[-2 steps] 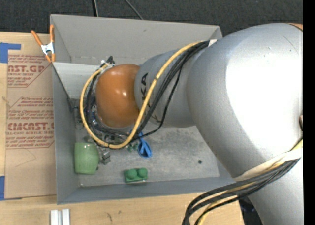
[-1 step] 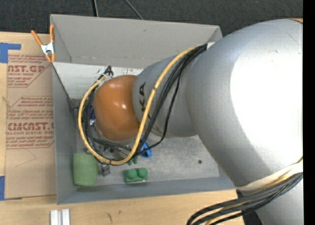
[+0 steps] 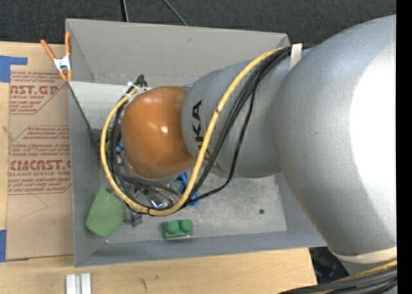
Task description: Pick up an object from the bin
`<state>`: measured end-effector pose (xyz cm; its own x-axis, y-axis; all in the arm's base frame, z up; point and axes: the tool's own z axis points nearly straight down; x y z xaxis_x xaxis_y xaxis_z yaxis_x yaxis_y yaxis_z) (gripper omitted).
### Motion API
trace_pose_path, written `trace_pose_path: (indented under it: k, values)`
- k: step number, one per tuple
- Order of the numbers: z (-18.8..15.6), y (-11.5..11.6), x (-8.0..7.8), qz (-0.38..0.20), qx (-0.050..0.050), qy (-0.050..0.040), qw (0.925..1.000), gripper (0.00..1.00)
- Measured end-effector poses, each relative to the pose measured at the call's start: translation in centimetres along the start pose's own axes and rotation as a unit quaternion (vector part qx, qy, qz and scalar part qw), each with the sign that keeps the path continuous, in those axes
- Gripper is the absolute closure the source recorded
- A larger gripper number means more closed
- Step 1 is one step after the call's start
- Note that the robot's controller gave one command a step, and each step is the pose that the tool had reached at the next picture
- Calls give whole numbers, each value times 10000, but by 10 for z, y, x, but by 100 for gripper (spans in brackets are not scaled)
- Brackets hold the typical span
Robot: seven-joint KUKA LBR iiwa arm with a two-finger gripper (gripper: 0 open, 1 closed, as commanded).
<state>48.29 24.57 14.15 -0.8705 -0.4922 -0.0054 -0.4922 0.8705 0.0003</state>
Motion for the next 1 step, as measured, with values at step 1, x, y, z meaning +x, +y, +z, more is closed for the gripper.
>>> trace_pose_path:
  k: [1]
  values:
    - [-79,1,-6,-221,3,-24,9998,100]
